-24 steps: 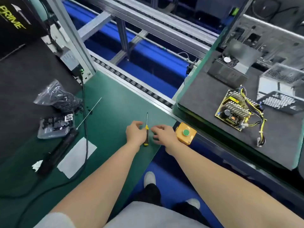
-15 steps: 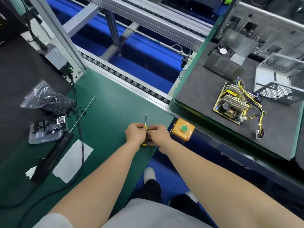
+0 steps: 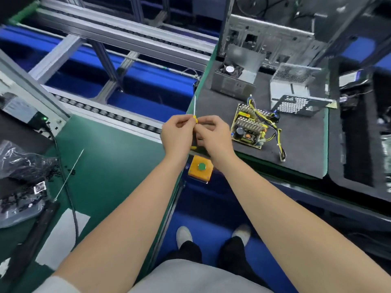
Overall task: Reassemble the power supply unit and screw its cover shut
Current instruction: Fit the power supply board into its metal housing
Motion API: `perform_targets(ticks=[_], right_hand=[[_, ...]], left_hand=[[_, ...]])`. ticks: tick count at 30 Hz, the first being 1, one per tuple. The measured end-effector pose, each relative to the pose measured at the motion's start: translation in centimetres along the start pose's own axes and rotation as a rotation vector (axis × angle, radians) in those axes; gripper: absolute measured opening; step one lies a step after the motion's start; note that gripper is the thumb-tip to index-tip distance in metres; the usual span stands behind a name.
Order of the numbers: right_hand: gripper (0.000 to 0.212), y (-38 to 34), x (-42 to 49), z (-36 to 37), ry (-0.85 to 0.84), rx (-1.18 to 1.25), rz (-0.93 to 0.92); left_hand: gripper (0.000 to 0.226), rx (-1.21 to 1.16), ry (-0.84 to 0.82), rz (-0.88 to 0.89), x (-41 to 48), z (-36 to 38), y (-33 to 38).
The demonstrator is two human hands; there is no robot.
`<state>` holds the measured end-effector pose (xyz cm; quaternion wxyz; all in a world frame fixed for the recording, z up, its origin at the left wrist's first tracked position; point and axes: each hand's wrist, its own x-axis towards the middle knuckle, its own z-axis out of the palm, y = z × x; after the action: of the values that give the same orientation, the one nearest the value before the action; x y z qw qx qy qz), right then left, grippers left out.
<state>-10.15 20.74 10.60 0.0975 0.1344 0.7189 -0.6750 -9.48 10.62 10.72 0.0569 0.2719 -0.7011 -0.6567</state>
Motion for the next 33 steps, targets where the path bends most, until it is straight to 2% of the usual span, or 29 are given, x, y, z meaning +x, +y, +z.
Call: perform_targets(ticks=[3,7,13,16,24,28,33], right_hand=[[0.018,-2.7,0.5,-5.7,0.072,0.024,-0.112],[0.024,-4.4,1.1,-14.0,0.227,0.056,-0.138],[0.025,-2.8,1.8,-25.7,0.415,-0.016,-0.073],[0.024,-0.7,2.2,-30.0,0.446,-0.063,0.01],[0.02,4.3,4.2,-34.4,0.413,-0.11,0.157],[0.02,5.5,5.2,-34.5,0.379,-0.261,0.149],[0.022,5.9,5.8,-34.5,0.358,-0.399,0.128]], left_hand=[[0.009,-0.01,-0.08,0.075,-1.7,5.1,3.1],[0.017,0.042,-0.202,0.148,-5.1,12.5,5.9],[0.028,0.053,-0.525,0.02,-9.5,22.7,6.1],[0.04,0.142,-0.634,-0.048,-10.7,26.5,4.8],[0.041,0.296,-0.633,-0.187,-11.3,31.5,1.1],[0.041,0.324,-0.585,-0.276,-11.3,31.8,0.4],[0.035,0.343,-0.562,-0.259,-11.4,31.8,0.2]])
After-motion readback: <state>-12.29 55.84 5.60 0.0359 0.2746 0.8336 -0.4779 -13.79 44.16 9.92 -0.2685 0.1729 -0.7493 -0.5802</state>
